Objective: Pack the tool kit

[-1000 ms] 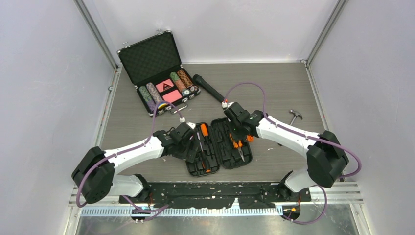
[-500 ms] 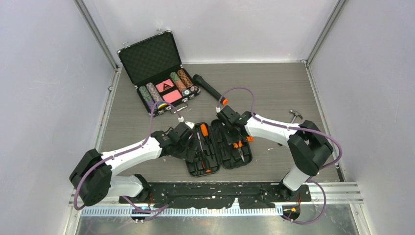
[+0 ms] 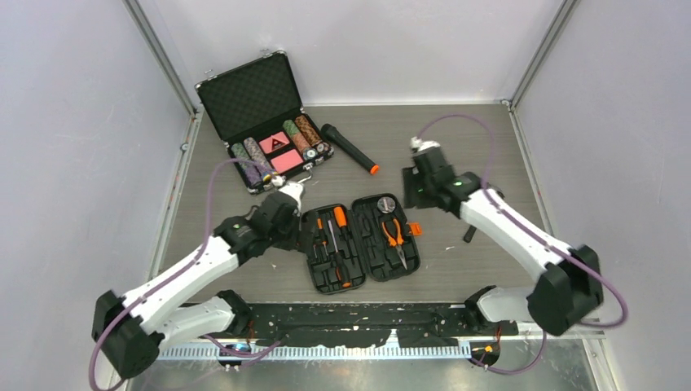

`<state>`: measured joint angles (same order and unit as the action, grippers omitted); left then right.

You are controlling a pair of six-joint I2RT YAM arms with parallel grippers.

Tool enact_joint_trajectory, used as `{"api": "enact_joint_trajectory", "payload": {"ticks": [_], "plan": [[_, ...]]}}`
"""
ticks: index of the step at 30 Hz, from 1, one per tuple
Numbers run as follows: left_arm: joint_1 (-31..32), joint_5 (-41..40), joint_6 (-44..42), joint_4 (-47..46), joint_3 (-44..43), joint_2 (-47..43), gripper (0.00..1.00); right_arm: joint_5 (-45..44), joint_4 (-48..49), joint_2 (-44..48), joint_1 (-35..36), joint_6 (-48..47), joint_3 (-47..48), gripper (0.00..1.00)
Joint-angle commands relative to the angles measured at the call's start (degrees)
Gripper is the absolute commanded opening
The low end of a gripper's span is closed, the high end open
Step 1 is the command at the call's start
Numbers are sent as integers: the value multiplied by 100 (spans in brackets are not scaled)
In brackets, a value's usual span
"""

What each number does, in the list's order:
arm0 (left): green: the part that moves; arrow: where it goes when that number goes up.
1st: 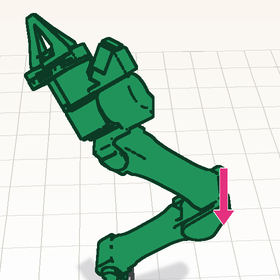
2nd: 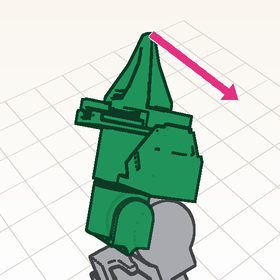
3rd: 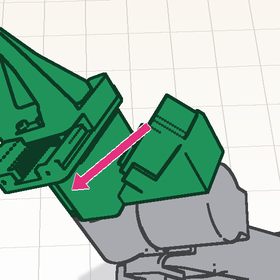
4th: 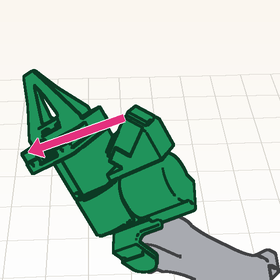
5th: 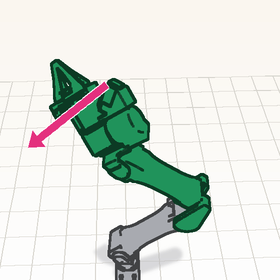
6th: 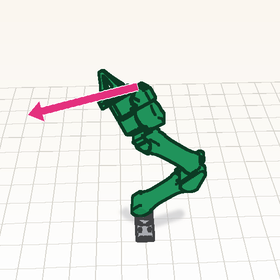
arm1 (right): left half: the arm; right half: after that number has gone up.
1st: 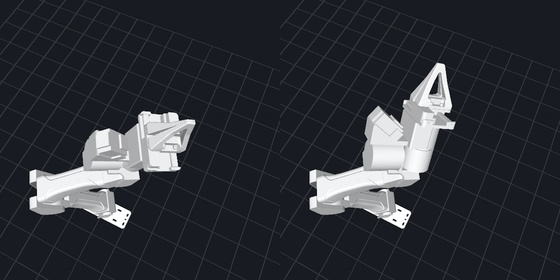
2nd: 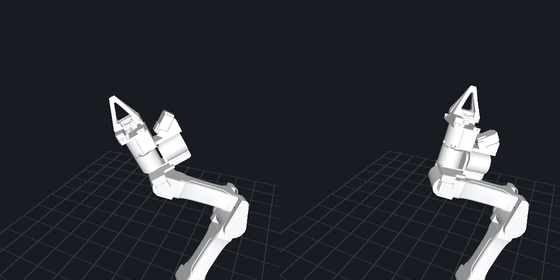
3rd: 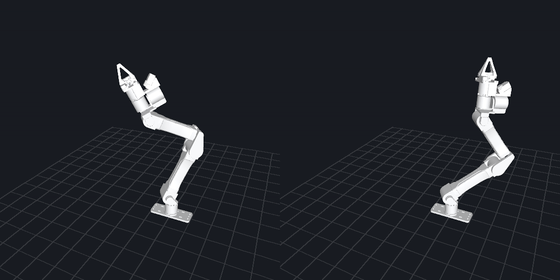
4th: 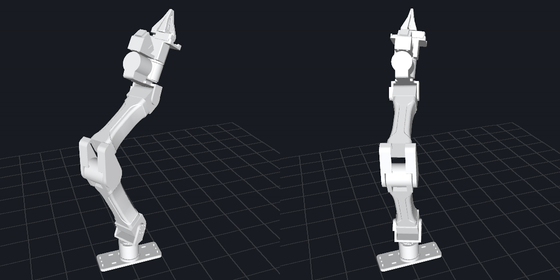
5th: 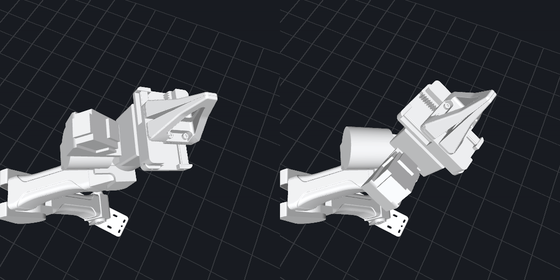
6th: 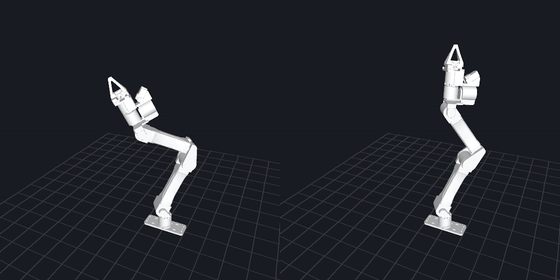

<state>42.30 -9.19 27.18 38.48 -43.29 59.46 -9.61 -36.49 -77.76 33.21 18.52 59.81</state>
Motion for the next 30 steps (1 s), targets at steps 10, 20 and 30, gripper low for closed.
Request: {"api": "enact_joint_trajectory", "payload": {"ticks": [10,20,30], "plan": [[-1362,-1153,-1012,1048,-673,-2512,100,-699,149,929,-3489,371,-996,74],[-1365,-1755,-1048,293,221,-3604,99,-422,877,-798,-4146,499,-588,57],[-1374,-1910,-1173,218,355,-3842,100,-210,847,-1366,-4239,460,-614,52]]}}
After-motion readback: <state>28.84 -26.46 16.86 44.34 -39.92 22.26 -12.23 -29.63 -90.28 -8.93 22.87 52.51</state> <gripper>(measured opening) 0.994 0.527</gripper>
